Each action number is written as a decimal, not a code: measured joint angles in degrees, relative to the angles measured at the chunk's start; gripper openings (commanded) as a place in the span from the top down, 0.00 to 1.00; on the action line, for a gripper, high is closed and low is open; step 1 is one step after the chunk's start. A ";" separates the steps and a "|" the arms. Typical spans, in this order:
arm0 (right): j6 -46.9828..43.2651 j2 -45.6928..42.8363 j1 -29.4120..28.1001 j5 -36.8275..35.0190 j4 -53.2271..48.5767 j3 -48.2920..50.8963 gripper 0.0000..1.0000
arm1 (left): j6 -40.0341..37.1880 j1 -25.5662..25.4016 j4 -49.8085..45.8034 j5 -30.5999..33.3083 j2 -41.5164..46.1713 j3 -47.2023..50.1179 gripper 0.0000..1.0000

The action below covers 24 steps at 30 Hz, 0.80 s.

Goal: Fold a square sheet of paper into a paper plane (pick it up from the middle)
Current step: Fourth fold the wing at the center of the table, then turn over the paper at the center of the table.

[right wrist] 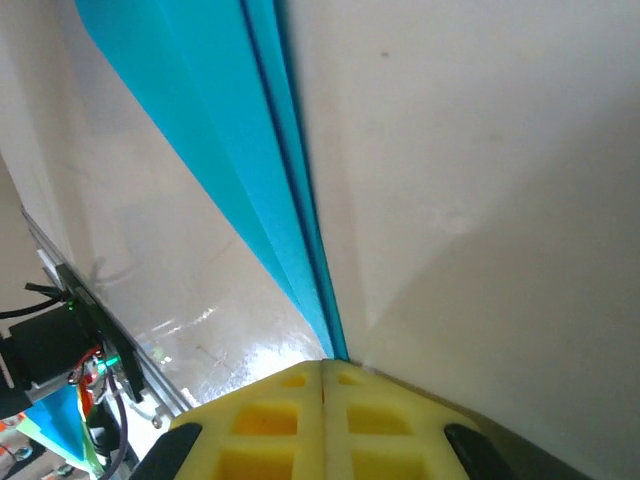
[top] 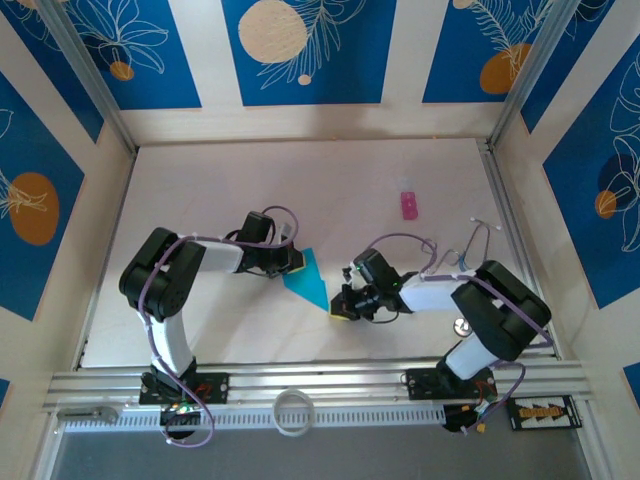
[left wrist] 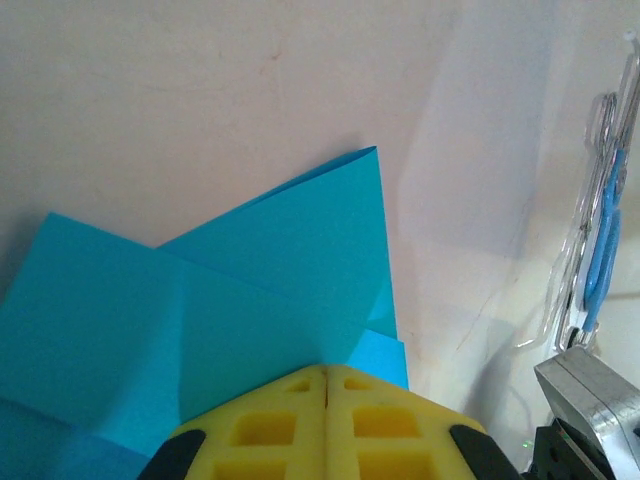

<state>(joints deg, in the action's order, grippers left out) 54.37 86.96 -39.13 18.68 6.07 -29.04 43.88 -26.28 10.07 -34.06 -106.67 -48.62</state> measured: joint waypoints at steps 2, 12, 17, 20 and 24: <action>1.33 -1.16 1.18 -0.02 -1.36 -0.55 0.88 | 1.33 0.15 0.00 0.00 0.00 0.00 0.96; 5.33 -2.10 1.88 -1.70 -6.19 -4.11 0.70 | 4.28 0.81 -0.22 0.28 0.76 0.74 0.95; 6.23 -1.92 1.60 -1.64 -6.08 -3.82 0.70 | 4.28 0.92 -0.90 0.87 1.18 0.92 0.95; 6.23 -1.22 1.42 -1.09 -5.64 -3.82 0.71 | 4.31 0.94 -0.90 0.90 1.18 0.92 0.95; 6.25 -0.48 0.61 -1.46 -5.53 -3.85 0.72 | 5.14 0.94 -0.85 0.94 1.20 0.92 0.95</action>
<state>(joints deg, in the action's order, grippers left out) 60.62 86.48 -38.52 17.21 0.54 -32.88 49.01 -25.34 9.21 -33.12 -105.47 -47.70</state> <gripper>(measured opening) 0.285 0.051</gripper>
